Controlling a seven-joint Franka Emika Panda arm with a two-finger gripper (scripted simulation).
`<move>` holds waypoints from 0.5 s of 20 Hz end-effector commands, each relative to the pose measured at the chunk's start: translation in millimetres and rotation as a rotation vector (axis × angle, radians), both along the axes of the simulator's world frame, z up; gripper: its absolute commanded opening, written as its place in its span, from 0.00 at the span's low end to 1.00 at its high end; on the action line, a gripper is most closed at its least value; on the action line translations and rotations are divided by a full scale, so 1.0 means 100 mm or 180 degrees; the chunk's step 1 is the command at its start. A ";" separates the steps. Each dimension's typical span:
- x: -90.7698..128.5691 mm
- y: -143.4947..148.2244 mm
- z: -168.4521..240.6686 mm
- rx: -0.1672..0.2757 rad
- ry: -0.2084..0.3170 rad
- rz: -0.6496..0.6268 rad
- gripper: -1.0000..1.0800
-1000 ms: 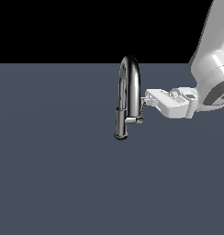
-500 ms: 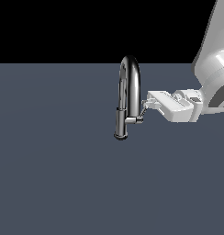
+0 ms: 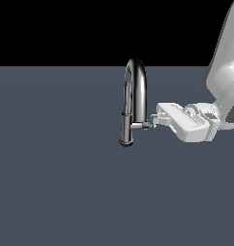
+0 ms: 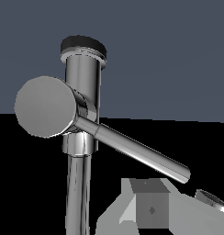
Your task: Turn on the faucet by rotating a designated handle.
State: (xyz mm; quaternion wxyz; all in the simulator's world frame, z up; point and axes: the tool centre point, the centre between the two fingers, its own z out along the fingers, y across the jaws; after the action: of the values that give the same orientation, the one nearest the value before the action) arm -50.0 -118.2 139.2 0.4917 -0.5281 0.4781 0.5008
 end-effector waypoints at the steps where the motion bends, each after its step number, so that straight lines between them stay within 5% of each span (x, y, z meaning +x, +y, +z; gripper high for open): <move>1: 0.00 0.00 0.00 0.0000 0.0000 -0.0001 0.00; 10: -0.13 0.04 -0.56 0.0032 0.0053 0.0029 0.00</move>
State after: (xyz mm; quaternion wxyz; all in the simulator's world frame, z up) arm -56.2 -119.0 103.7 0.4930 -0.5291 0.4742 0.5021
